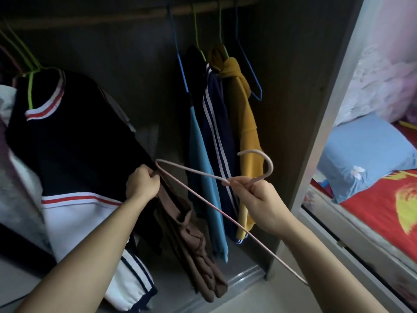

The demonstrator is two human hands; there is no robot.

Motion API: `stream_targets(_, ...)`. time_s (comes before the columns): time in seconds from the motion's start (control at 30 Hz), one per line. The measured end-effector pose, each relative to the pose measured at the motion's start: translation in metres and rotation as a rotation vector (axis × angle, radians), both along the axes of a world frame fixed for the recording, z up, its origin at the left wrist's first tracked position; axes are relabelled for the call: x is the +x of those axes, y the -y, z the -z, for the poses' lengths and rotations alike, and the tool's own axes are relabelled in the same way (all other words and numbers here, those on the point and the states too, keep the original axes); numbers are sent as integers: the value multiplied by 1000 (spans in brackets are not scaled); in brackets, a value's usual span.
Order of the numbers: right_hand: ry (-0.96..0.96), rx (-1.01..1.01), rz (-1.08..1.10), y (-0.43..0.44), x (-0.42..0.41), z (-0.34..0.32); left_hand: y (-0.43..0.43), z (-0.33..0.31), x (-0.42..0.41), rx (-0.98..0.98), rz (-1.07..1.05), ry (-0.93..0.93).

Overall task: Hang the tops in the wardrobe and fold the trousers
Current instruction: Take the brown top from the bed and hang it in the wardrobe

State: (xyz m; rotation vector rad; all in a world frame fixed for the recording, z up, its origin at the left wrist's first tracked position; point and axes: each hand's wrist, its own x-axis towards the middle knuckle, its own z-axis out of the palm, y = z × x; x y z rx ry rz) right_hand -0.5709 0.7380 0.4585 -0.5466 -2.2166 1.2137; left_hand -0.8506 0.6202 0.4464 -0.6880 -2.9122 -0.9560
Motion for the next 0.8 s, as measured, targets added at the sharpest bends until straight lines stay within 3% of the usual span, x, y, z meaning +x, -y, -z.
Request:
stream_targets(0.2, 137, 49, -91, 6, -6, 7, 6, 1, -1, -9, 11, -65)
stream_targets(0.47, 174, -59, -47, 23, -62, 14, -4, -27, 50, 117, 349, -155)
stream_targets(0.63, 47, -218, 1, 18, -61, 1, 4, -40, 38, -43, 367, -403)
stream_targets(0.8, -17, -257, -104, 13, -54, -20, 11, -42, 18, -105, 398, -319)
